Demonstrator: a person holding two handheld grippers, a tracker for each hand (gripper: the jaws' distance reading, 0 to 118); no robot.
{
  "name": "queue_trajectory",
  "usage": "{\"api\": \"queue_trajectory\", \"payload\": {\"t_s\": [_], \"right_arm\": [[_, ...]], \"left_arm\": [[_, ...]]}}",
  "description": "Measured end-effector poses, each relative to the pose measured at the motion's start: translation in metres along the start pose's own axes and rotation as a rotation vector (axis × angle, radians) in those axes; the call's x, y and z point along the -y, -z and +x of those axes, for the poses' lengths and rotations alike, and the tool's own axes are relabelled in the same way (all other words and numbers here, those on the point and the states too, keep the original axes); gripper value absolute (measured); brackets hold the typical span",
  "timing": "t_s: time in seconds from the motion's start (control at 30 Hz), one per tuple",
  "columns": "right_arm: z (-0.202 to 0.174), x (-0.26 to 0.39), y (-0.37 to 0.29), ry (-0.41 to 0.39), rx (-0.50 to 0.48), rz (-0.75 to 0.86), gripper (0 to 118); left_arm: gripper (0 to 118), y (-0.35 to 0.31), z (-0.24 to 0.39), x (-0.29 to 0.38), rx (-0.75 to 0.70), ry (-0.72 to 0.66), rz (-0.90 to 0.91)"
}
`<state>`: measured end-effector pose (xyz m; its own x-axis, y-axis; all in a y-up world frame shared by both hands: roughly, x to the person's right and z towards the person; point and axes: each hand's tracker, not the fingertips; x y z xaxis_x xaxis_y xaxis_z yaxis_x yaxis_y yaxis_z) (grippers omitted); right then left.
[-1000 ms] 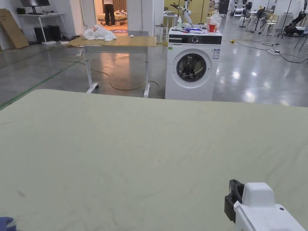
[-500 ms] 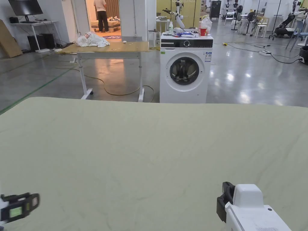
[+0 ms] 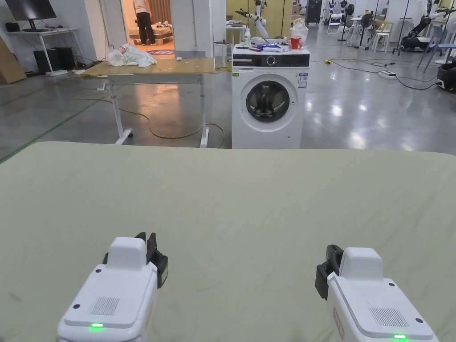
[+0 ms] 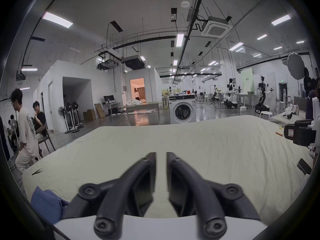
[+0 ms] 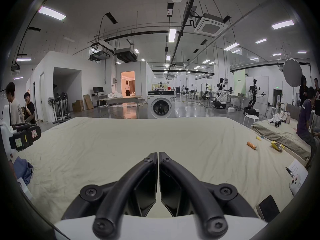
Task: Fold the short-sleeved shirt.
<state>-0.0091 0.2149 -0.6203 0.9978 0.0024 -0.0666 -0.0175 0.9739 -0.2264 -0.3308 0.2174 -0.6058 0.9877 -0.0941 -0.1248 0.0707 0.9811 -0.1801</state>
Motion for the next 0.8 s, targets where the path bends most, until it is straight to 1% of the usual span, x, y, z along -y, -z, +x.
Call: {"api": "queue_trajectory", "payload": {"t_s": [0.03, 0.1, 0.2, 0.43, 0.5, 0.67, 0.7, 0.73, 0.77, 0.8], "right_arm": [[0.001, -0.002, -0.001, 0.002, 0.001, 0.004, 0], [0.002, -0.004, -0.001, 0.002, 0.005, 0.017, 0], [0.004, -0.007, -0.003, 0.0, 0.014, 0.031, 0], [0.004, -0.005, -0.01, -0.006, 0.049, 0.045, 0], [0.0, -0.002, -0.013, -0.041, 0.068, 0.05, 0], [-0.005, 0.002, -0.016, -0.056, 0.039, 0.051, 1], [-0.005, 0.002, -0.016, -0.055, 0.037, 0.053, 1], [-0.005, 0.002, -0.016, -0.054, 0.033, 0.051, 4], [-0.005, 0.003, -0.016, -0.052, 0.029, 0.047, 15], [-0.006, 0.004, -0.017, -0.052, 0.032, 0.048, 34]], "left_arm": [[0, 0.001, 0.003, 0.001, -0.001, -0.004, 0.005], [0, -0.004, 0.01, 0.0, -0.005, -0.034, 0.032], [0, -0.005, 0.013, 0.0, 0.0, -0.068, 0.025], [0, -0.017, 0.012, -0.004, -0.009, -0.079, 0.061], [0, -0.019, 0.01, -0.004, -0.02, -0.072, 0.065], [0, -0.024, 0.008, -0.004, -0.015, -0.064, 0.07], [2, -0.025, 0.008, -0.004, -0.015, -0.065, 0.07], [6, -0.026, 0.008, -0.004, -0.008, -0.067, 0.072], [19, -0.026, 0.004, -0.005, -0.004, -0.077, 0.068], [33, -0.027, 0.003, -0.005, 0.001, -0.082, 0.065]]}}
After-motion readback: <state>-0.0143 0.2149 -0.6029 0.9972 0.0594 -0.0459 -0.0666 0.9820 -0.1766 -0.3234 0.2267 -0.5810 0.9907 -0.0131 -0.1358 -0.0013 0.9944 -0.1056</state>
